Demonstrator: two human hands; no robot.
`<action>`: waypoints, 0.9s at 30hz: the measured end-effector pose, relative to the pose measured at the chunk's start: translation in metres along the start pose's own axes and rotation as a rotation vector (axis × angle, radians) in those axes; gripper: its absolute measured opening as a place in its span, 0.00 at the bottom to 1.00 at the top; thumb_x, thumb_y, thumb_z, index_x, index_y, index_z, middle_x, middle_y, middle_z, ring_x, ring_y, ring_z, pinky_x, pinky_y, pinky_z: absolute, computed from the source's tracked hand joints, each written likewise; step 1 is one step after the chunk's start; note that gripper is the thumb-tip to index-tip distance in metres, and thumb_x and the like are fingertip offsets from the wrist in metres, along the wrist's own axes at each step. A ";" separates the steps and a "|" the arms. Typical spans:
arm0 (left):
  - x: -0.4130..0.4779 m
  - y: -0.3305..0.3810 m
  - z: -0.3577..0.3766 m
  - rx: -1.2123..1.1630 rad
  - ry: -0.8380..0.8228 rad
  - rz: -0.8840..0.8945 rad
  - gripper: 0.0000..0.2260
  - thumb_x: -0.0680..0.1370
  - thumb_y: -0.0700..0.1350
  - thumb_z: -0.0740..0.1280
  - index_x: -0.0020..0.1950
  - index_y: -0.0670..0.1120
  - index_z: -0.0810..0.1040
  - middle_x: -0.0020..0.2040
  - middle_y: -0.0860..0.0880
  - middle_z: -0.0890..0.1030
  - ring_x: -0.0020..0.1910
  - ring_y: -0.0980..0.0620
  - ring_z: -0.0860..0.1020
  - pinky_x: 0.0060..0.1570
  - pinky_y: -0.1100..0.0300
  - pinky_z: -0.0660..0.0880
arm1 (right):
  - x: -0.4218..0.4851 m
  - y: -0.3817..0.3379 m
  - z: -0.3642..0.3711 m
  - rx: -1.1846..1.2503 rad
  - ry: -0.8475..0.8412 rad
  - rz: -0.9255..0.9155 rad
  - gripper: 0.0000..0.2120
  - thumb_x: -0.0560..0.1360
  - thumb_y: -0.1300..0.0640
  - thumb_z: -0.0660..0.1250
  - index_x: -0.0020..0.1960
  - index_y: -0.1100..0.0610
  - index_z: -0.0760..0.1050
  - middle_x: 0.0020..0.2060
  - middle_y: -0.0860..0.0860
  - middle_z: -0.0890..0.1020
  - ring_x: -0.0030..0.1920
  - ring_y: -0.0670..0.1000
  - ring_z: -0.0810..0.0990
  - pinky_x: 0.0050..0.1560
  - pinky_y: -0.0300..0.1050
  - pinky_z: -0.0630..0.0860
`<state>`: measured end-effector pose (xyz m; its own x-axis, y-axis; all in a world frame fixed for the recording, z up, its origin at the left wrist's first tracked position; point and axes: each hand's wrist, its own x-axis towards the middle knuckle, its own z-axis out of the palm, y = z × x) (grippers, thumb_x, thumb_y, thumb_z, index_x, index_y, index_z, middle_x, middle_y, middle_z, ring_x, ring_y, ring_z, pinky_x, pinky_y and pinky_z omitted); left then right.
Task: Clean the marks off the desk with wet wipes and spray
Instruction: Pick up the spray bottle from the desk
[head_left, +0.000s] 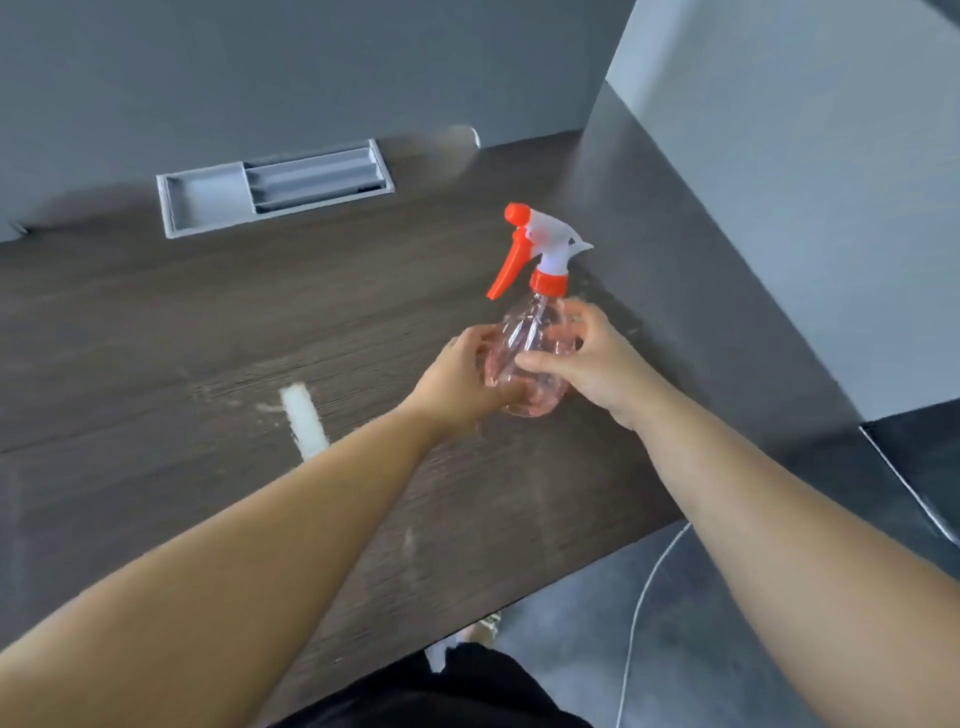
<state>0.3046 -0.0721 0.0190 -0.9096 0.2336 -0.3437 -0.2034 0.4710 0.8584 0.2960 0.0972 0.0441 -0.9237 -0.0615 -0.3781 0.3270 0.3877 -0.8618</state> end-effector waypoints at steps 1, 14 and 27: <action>0.015 0.005 -0.001 0.031 -0.002 0.004 0.33 0.66 0.55 0.75 0.68 0.52 0.66 0.63 0.52 0.72 0.61 0.54 0.73 0.63 0.54 0.71 | 0.012 -0.002 -0.010 -0.012 0.017 0.000 0.34 0.64 0.53 0.78 0.65 0.50 0.66 0.56 0.46 0.78 0.55 0.44 0.78 0.55 0.42 0.75; 0.167 0.045 -0.020 0.571 0.072 -0.216 0.30 0.75 0.56 0.64 0.74 0.53 0.58 0.73 0.46 0.59 0.72 0.43 0.55 0.65 0.47 0.64 | 0.158 -0.021 -0.098 -0.025 0.200 0.008 0.34 0.62 0.58 0.78 0.63 0.52 0.66 0.55 0.47 0.76 0.56 0.49 0.77 0.59 0.49 0.75; 0.232 0.058 -0.002 0.563 0.190 -0.574 0.38 0.67 0.62 0.72 0.72 0.54 0.60 0.70 0.46 0.57 0.69 0.41 0.56 0.60 0.44 0.68 | 0.268 -0.015 -0.119 0.128 0.192 -0.066 0.36 0.62 0.61 0.77 0.66 0.52 0.64 0.58 0.48 0.75 0.57 0.48 0.76 0.52 0.42 0.75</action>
<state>0.0814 0.0070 -0.0102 -0.7752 -0.2972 -0.5574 -0.4893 0.8406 0.2323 0.0195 0.1843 -0.0042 -0.9608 0.0976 -0.2593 0.2763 0.2678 -0.9230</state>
